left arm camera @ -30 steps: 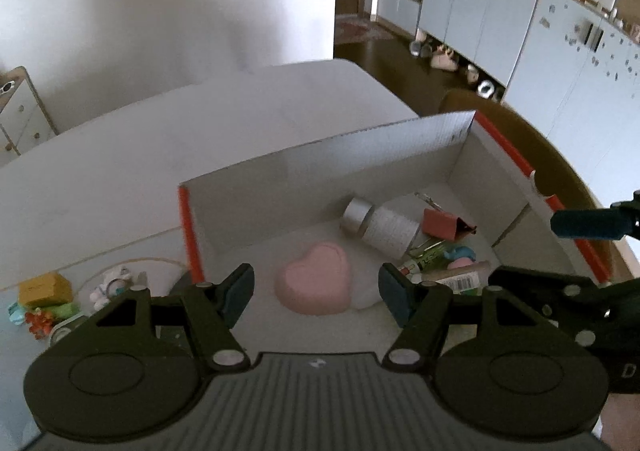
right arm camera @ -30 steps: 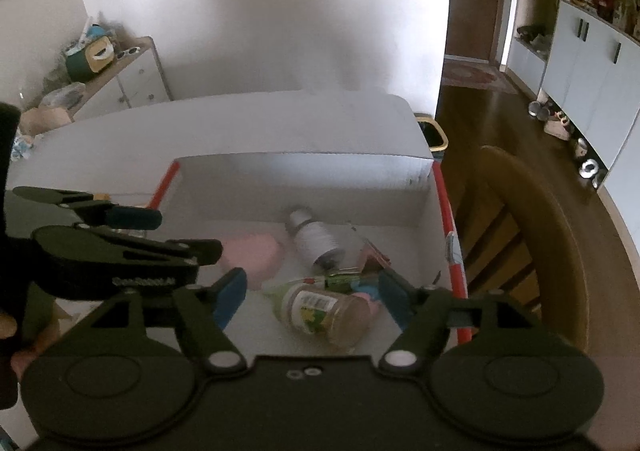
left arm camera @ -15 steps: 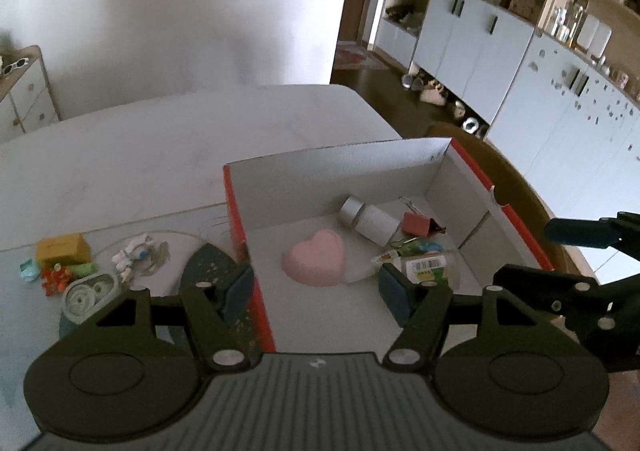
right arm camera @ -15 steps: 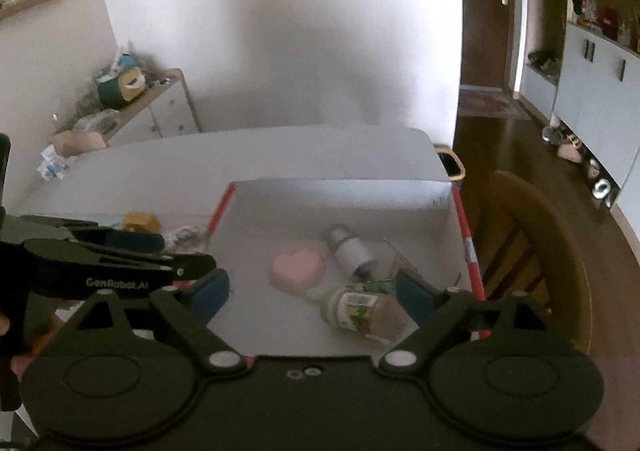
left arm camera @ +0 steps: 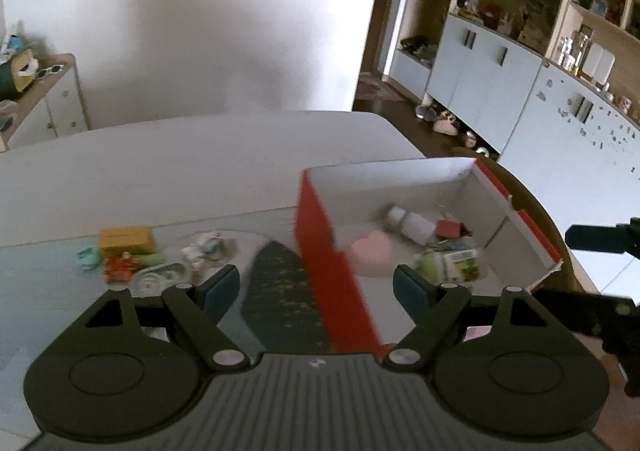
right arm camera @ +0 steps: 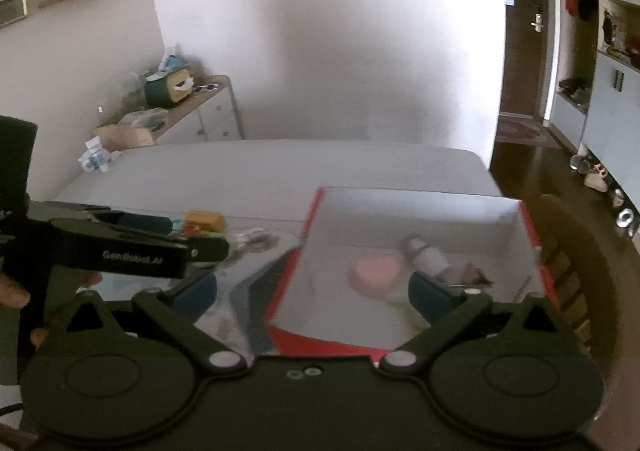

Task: Organize rigid objects
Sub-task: 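Withdraw both grippers from the shoebox back toward the table items, then grasp the teal sharpener with the left gripper while the right grasps the white bunny keychain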

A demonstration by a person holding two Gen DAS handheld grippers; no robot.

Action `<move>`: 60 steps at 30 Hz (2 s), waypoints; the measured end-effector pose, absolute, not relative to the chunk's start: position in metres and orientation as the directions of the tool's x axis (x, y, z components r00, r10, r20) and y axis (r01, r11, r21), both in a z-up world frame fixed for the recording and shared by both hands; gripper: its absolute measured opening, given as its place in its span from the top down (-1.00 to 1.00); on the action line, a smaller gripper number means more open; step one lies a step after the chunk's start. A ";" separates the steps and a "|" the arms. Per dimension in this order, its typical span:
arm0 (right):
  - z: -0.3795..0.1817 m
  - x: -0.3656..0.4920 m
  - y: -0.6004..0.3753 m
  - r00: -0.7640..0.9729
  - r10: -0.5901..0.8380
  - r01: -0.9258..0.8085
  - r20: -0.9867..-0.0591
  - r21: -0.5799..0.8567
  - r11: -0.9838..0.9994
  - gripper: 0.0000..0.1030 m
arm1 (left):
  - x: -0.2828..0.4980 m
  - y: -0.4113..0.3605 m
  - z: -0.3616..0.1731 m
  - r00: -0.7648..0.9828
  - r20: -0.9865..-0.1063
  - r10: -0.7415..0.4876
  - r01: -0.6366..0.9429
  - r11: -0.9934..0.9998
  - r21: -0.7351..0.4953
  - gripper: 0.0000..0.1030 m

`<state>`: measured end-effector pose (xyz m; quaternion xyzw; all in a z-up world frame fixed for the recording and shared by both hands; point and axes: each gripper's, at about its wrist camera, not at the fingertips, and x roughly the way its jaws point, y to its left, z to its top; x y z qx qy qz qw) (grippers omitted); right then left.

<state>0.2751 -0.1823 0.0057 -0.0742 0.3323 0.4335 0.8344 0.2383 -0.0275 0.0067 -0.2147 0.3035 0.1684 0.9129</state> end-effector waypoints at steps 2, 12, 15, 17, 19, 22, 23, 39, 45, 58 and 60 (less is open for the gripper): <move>0.005 0.267 -0.172 0.399 0.679 -0.772 -0.616 0.174 0.611 -0.98 | 0.227 -0.016 0.004 0.762 -0.619 0.189 -0.444 0.848 -0.288 -0.63; -0.005 0.248 -0.117 0.390 0.662 -0.738 -0.640 0.213 0.640 -0.98 | 0.179 0.052 -0.014 0.781 -0.585 0.220 -0.453 0.844 -0.287 -0.63; -0.009 0.244 -0.098 0.389 0.653 -0.736 -0.649 0.208 0.645 -0.98 | 0.171 0.069 -0.021 0.775 -0.589 0.230 -0.457 0.847 -0.271 -0.63; -0.012 0.241 -0.086 0.394 0.644 -0.737 -0.656 0.193 0.648 -0.98 | 0.166 0.081 -0.027 0.770 -0.586 0.255 -0.472 0.845 -0.253 -0.63; -0.016 0.240 -0.072 0.396 0.630 -0.735 -0.668 0.180 0.653 -0.98 | 0.162 0.097 -0.036 0.767 -0.591 0.250 -0.470 0.846 -0.252 -0.63; -0.021 0.241 -0.052 0.400 0.611 -0.729 -0.683 0.167 0.664 -0.97 | 0.158 0.119 -0.049 0.758 -0.602 0.251 -0.480 0.839 -0.256 -0.63; -0.023 0.243 -0.046 0.402 0.606 -0.726 -0.687 0.164 0.667 -0.96 | 0.157 0.125 -0.054 0.757 -0.605 0.248 -0.481 0.837 -0.259 -0.63; -0.070 0.277 0.034 0.409 0.521 -0.696 -0.749 0.113 0.709 -0.80 | 0.159 0.213 -0.134 0.698 -0.649 0.303 -0.572 0.780 -0.252 -0.63; -0.087 0.295 0.057 0.409 0.485 -0.690 -0.773 0.087 0.719 -0.78 | 0.174 0.226 -0.153 0.694 -0.658 0.292 -0.567 0.785 -0.250 -0.63; -0.128 0.341 0.085 0.397 0.393 -0.621 -0.829 0.073 0.781 -0.60 | 0.201 0.238 -0.178 0.682 -0.679 0.271 -0.571 0.778 -0.263 -0.63; -0.133 0.346 0.087 0.396 0.382 -0.602 -0.835 0.078 0.795 -0.55 | 0.204 0.237 -0.180 0.681 -0.682 0.269 -0.569 0.780 -0.261 -0.63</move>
